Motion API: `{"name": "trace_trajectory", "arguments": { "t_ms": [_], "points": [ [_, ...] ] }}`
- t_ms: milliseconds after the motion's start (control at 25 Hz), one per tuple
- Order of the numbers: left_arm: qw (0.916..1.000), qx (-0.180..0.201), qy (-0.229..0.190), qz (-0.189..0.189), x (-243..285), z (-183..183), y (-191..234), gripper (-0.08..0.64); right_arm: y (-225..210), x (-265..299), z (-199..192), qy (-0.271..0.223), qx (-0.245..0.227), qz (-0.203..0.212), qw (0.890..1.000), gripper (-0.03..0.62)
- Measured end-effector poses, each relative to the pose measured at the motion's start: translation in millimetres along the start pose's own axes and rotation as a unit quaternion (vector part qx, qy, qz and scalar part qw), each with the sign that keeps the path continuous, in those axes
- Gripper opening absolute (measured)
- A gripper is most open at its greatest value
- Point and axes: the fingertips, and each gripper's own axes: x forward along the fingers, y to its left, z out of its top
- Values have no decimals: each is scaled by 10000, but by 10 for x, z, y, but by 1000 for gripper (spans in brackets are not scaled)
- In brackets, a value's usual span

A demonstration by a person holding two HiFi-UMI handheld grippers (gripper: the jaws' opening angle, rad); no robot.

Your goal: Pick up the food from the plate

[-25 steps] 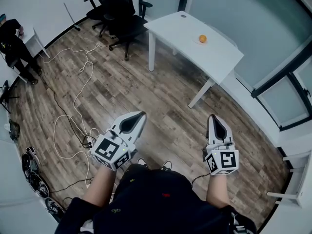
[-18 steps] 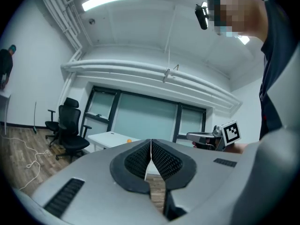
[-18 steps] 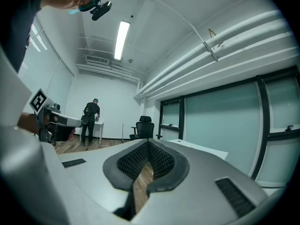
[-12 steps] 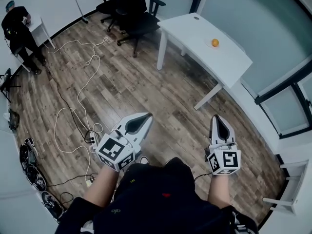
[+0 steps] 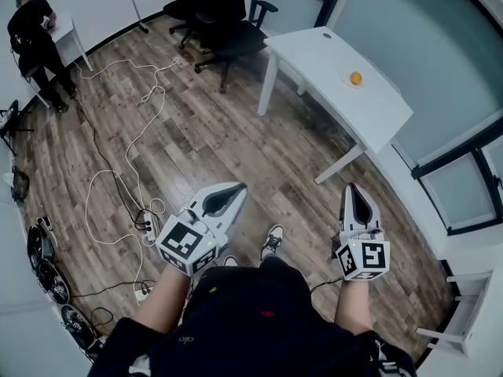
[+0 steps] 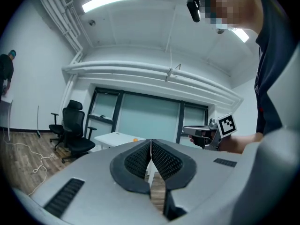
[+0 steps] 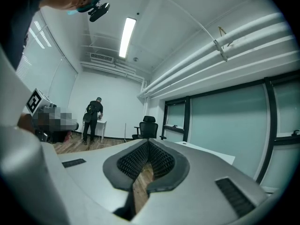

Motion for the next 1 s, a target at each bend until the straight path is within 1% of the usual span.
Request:
{"name": "trace_trajectory", "arguments": {
  "t_ms": [160, 400, 520, 680, 840, 1000],
  "points": [
    [9998, 37, 31, 204, 162, 27, 237, 23, -105, 251, -86, 55, 61, 75, 9999, 25],
    [9995, 86, 123, 274, 657, 79, 494, 23, -433, 712, -211, -3, 211, 186, 9996, 25],
    [9995, 90, 185, 233, 1037, 95, 576, 23, -739, 948, -277, -36, 301, 141, 9994, 25],
    [9996, 125, 237, 122, 1618, 213, 592, 23, -1231, 1221, -347, 48, 429, 56, 9991, 25],
    [9994, 163, 276, 91, 2167, 309, 612, 23, -1688, 1471, -385, 85, 499, 53, 9987, 25],
    [9993, 163, 339, 64, 2714, 291, 587, 23, -2168, 1703, -486, 102, 566, 39, 9983, 25]
  ]
}}
